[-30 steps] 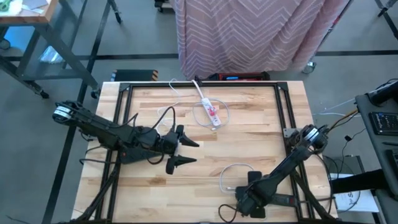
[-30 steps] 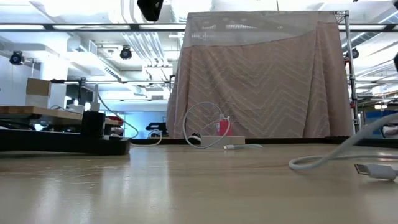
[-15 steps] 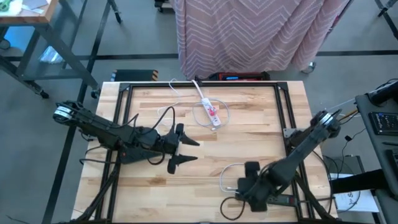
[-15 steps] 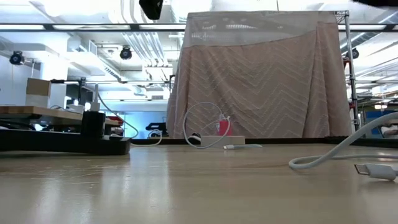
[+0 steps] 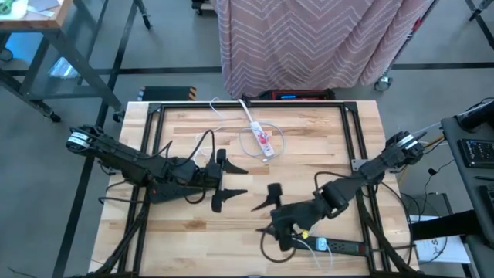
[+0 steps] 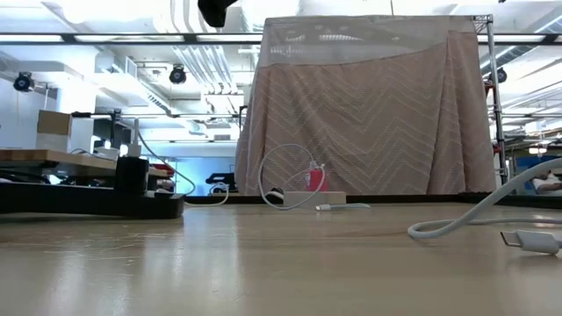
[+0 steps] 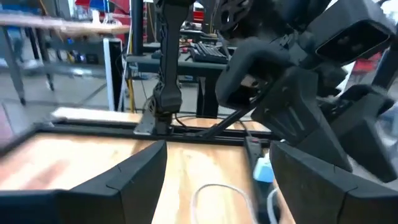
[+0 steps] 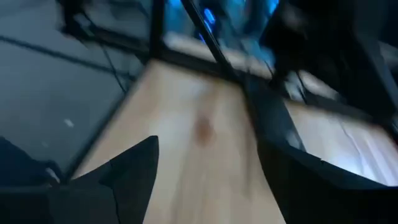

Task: Insert USB
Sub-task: Return to Home Position

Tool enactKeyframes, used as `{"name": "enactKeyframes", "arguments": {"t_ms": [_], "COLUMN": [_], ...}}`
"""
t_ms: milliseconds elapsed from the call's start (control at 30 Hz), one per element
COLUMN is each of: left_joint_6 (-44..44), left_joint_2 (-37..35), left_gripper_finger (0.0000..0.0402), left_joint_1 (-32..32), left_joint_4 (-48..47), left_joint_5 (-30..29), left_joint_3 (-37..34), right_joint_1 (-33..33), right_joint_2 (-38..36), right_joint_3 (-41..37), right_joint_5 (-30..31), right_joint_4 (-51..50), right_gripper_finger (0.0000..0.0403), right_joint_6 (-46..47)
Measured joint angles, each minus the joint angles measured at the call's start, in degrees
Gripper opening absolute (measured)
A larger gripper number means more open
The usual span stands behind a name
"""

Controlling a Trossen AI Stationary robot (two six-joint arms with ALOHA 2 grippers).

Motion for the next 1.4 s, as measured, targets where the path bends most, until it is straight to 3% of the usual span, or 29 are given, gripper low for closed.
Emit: {"name": "enactKeyframes", "arguments": {"t_ms": [100, 233, 433, 700, 900, 1133, 1400], "left_joint_6": [-3.9, -2.5, 0.0, 6.2, 7.1, 5.6, 5.4], "left_joint_2": [0.0, -1.4, -6.9, -20.3, -32.7, -45.5, -53.9], "left_gripper_finger": [0.0271, 0.0261, 0.0234, 0.0200, 0.0177, 0.0156, 0.0136], "left_joint_1": [0.0, 0.0, 0.0, 0.8, 1.1, 1.1, 1.1], "left_joint_4": [-0.3, -3.8, -8.8, -10.3, -11.3, -11.8, -11.8], "left_joint_5": [1.3, 2.3, 2.2, 0.9, -2.6, -2.4, -2.3], "left_joint_3": [0.0, 0.0, -1.6, -7.8, -15.4, -24.0, -30.9], "right_joint_1": [-1.3, -3.3, -6.1, -12.0, -12.8, -12.8, -12.8], "right_joint_2": [-1.6, -5.9, -19.7, -41.7, -53.7, -63.2, -72.3], "right_joint_3": [-3.1, -8.3, -17.7, -25.4, -27.0, -29.3, -37.8], "right_joint_5": [-0.8, -4.1, -7.6, -9.3, -9.4, -9.8, -9.8], "right_joint_4": [4.9, 8.3, 6.4, -0.2, -7.7, -13.0, -13.0], "right_gripper_finger": [0.0234, 0.0208, 0.0182, 0.0145, 0.0113, 0.0079, 0.0039], "right_joint_6": [-3.5, -3.6, -0.8, 1.4, 2.4, 4.4, 5.6]}}
